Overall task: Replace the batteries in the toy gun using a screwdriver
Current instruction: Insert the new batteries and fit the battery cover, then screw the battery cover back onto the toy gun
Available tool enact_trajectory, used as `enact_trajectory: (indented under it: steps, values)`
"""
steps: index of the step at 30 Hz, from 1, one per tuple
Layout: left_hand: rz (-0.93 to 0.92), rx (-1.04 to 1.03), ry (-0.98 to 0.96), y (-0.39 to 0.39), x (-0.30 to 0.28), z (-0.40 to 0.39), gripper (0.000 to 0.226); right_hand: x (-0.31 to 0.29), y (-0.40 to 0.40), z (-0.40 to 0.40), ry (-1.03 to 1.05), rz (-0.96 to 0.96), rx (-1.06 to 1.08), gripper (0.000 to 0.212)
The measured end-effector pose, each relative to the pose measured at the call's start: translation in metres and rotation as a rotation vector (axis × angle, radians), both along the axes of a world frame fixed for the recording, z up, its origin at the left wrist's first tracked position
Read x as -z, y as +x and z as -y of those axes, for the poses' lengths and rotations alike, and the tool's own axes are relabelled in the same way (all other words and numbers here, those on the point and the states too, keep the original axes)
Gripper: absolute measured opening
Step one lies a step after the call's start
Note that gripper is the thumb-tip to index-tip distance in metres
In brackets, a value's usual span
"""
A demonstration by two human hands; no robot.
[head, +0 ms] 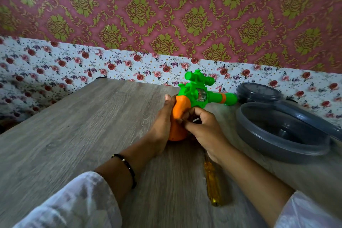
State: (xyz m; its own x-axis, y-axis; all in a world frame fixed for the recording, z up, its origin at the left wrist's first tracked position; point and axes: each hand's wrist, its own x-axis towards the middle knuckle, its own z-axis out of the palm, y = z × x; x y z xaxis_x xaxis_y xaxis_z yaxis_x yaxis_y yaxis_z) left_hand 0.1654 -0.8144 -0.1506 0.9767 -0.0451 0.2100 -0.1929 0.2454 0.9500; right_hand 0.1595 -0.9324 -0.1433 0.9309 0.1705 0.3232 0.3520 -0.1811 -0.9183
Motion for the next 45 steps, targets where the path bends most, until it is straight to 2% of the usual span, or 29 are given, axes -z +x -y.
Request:
enact_trajectory:
  steps: [5,10,13,16,20,25,27,30,36,38,42,45]
  values:
    - [0.015,-0.028,0.078,-0.004,0.000,0.001,0.066,-0.003,-0.002,-0.004,-0.030,-0.011,0.066,0.020]
    - [0.040,-0.050,0.100,-0.003,0.001,0.001,0.057,0.000,-0.002,-0.008,-0.066,0.000,0.131,0.020]
    - [0.029,-0.042,0.080,-0.002,0.001,0.001,0.055,0.001,0.000,-0.006,-0.075,0.009,0.094,0.014]
    - [0.034,0.000,0.084,-0.005,-0.002,0.001,0.052,-0.006,0.003,0.008,-0.124,0.085,0.048,0.017]
    - [0.008,0.035,0.064,-0.004,-0.002,0.000,0.049,-0.031,-0.004,0.038,-0.330,0.096,-0.194,0.019]
    - [-0.042,0.044,-0.015,0.003,0.003,-0.004,0.058,-0.056,-0.024,0.069,-0.676,-0.172,-0.595,0.027]
    - [-0.057,0.069,-0.021,0.006,0.004,-0.006,0.064,-0.055,-0.026,0.065,-0.828,-0.186,-0.625,0.034]
    - [-0.058,0.067,-0.033,0.007,0.005,-0.007,0.064,-0.052,-0.027,0.055,-1.029,-0.073,-0.551,0.045]
    - [-0.082,0.045,-0.069,0.007,0.004,-0.007,0.060,-0.057,-0.042,0.055,-1.172,-0.153,-0.597,0.037]
    - [-0.093,0.049,-0.064,0.006,0.004,-0.007,0.060,-0.052,-0.042,0.050,-1.187,-0.098,-0.566,0.032]
    - [-0.106,0.045,-0.043,0.007,0.006,-0.008,0.061,-0.042,-0.034,0.045,-1.092,-0.012,-0.484,0.020]
    - [-0.120,0.049,-0.072,0.006,0.006,-0.008,0.058,-0.035,-0.026,0.049,-0.870,0.056,-0.362,0.021]
